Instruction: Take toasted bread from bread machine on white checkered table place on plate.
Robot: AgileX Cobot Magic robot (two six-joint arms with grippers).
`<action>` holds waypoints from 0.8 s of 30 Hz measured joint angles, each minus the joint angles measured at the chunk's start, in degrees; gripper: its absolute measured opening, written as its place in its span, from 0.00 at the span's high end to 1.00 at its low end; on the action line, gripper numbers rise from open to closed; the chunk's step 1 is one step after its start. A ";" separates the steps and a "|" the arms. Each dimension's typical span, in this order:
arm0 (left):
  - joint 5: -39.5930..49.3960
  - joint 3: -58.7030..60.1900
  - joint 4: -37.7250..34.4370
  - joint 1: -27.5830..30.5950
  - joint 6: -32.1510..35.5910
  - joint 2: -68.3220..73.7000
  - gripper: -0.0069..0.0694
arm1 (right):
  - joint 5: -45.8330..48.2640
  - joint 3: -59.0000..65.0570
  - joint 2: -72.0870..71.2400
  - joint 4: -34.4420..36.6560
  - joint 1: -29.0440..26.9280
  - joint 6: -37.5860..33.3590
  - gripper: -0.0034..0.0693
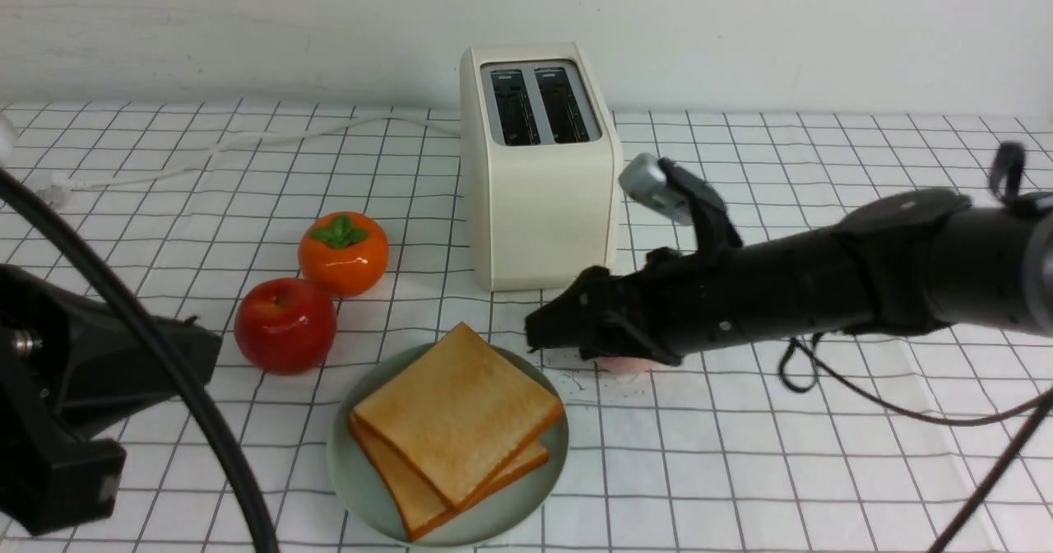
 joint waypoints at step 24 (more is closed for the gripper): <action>-19.79 30.52 13.11 0.00 -19.06 -43.55 0.93 | 30.98 5.32 -61.50 -66.69 -2.84 51.81 0.96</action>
